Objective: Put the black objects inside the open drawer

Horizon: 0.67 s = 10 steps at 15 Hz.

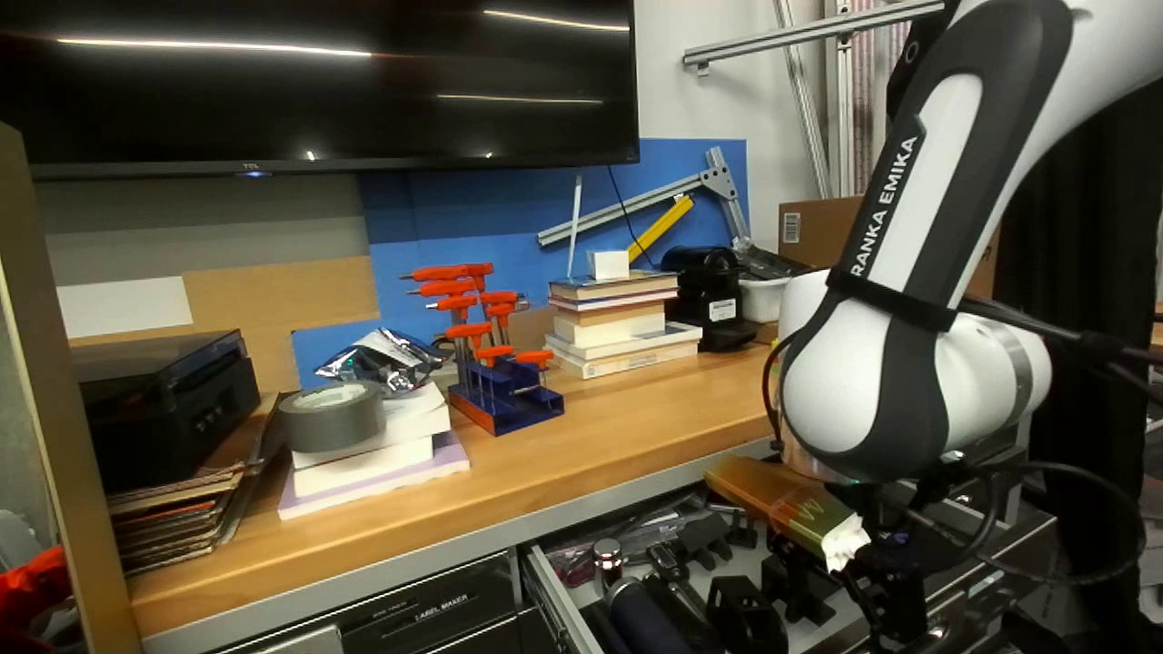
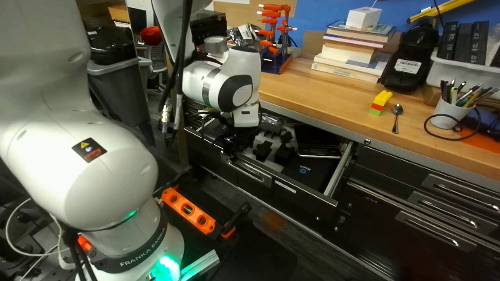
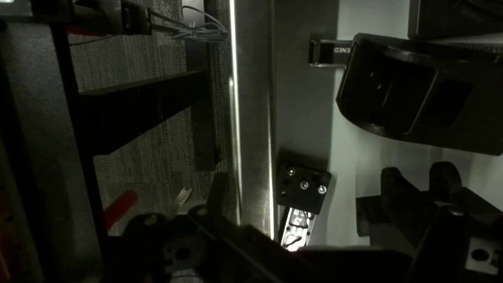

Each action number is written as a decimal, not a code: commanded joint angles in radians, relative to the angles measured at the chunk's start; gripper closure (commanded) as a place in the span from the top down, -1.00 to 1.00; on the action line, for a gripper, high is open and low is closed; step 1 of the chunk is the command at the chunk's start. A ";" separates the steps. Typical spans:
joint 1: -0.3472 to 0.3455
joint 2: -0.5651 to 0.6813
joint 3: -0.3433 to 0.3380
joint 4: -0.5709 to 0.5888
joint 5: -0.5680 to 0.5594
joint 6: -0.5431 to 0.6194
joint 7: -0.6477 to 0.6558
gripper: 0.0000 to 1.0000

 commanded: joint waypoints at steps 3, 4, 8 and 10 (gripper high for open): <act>0.002 0.034 -0.026 0.011 0.021 0.095 -0.098 1.00; 0.006 0.044 -0.033 0.025 0.013 0.102 -0.109 1.00; 0.010 0.097 -0.036 0.105 0.014 0.131 -0.185 1.00; 0.007 0.137 -0.022 0.165 0.030 0.134 -0.242 1.00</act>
